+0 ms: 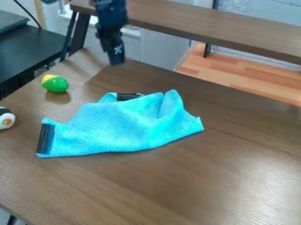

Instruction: Unfold the cloth from top left to bottom right

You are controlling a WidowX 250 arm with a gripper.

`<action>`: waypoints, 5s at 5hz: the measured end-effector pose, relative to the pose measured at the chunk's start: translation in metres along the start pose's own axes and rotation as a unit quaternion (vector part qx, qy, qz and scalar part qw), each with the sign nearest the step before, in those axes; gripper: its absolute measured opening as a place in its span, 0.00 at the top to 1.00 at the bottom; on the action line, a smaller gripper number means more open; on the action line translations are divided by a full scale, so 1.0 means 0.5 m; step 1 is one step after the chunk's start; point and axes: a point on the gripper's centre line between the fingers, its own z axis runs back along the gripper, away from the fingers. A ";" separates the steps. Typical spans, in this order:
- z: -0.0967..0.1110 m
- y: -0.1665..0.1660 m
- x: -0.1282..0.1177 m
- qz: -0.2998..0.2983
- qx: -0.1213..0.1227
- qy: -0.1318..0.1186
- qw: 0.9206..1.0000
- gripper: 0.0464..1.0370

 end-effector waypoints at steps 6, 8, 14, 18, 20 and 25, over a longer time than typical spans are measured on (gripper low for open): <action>-0.145 -0.022 -0.008 -0.056 0.035 0.044 0.997 0.04; -0.175 -0.034 -0.002 -0.063 0.038 0.059 0.996 0.12; -0.156 -0.062 0.002 -0.059 0.013 0.039 0.997 1.00; -0.028 -0.226 0.025 -0.105 0.036 0.017 0.994 1.00; -0.003 -0.317 0.019 -0.132 0.054 0.010 0.990 1.00; -0.031 -0.511 -0.005 -0.124 0.028 0.040 0.991 1.00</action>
